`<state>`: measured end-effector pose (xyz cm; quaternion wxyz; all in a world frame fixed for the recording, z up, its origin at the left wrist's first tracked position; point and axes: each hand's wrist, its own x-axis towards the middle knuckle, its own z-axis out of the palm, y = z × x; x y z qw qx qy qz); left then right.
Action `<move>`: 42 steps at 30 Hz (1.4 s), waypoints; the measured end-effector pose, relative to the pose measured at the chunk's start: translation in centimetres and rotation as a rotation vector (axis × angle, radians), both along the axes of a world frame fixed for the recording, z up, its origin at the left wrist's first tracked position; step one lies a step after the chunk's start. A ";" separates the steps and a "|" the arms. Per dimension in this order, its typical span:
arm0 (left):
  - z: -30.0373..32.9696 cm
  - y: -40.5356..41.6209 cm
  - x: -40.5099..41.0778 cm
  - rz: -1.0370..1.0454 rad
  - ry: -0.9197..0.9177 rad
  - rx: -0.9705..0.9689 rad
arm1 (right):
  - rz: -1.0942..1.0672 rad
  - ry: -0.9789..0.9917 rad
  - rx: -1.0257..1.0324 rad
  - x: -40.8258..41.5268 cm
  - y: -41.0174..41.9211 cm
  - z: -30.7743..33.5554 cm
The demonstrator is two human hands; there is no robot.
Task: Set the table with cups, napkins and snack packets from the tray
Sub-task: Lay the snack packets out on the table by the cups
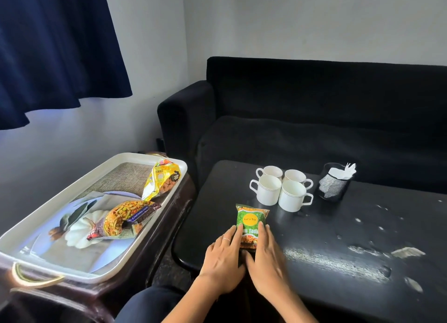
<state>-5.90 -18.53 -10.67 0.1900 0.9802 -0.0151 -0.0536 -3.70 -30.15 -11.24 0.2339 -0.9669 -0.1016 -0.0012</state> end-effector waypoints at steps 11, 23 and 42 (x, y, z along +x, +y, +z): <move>0.1 0.9 2.8 -0.012 0.035 0.068 | -0.085 0.058 0.059 1.7 2.7 0.3; 1.1 0.7 2.7 -0.005 0.064 0.047 | -0.154 0.111 0.090 1.7 3.1 0.9; 10.1 5.3 -0.7 0.369 -0.714 -0.222 | 0.092 -0.345 0.531 -0.8 7.0 8.6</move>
